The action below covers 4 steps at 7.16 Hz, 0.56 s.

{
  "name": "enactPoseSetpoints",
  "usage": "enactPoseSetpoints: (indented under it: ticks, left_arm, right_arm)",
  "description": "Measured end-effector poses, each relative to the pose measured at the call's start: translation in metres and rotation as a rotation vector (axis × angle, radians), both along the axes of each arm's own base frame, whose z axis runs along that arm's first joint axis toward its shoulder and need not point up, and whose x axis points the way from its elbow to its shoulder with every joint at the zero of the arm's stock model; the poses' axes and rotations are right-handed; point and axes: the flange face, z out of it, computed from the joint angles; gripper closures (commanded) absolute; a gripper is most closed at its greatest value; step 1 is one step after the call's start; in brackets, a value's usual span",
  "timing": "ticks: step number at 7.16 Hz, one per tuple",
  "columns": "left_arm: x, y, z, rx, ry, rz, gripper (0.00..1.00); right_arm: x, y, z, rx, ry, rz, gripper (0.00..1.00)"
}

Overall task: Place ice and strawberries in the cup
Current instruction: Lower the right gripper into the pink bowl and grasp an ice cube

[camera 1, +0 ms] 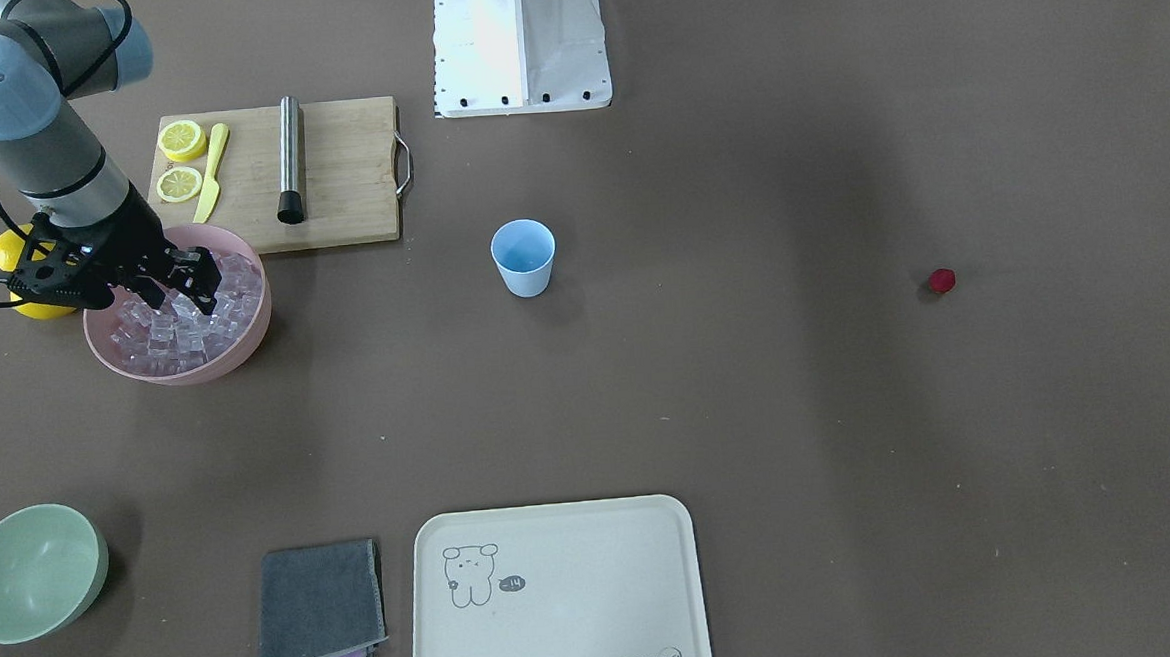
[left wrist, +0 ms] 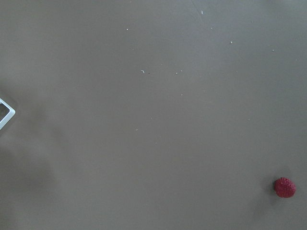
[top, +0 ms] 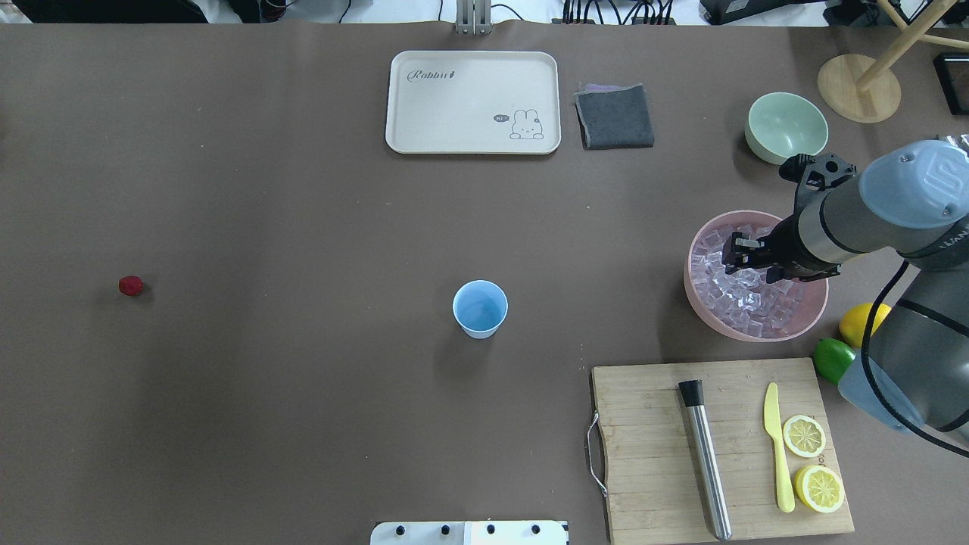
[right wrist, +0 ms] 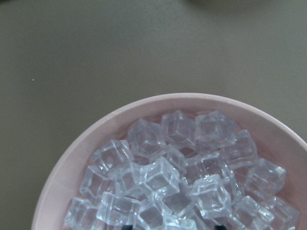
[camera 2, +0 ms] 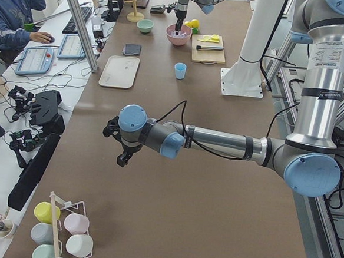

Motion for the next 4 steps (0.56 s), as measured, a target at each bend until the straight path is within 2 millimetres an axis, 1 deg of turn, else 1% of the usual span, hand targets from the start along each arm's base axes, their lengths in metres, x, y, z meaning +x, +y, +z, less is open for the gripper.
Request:
enactPoseSetpoints:
  ticks: [1,3,4]
  left_arm:
    - [0.0,0.0,-0.0001,0.0,0.0,0.0,0.02]
    - [0.0001,-0.0005,0.0,0.0,0.0,0.0,0.02]
    - [0.0001,-0.0008,0.0001,0.0,0.0,0.0,0.02]
  right_arm:
    - [-0.0021,0.0019,0.0008,0.0,0.002,-0.004,1.0]
    - [-0.003,0.0035,-0.0008,0.005,0.002,-0.011,1.0]
    - [-0.002,0.003,-0.0071,0.013,-0.006,-0.014,1.0]
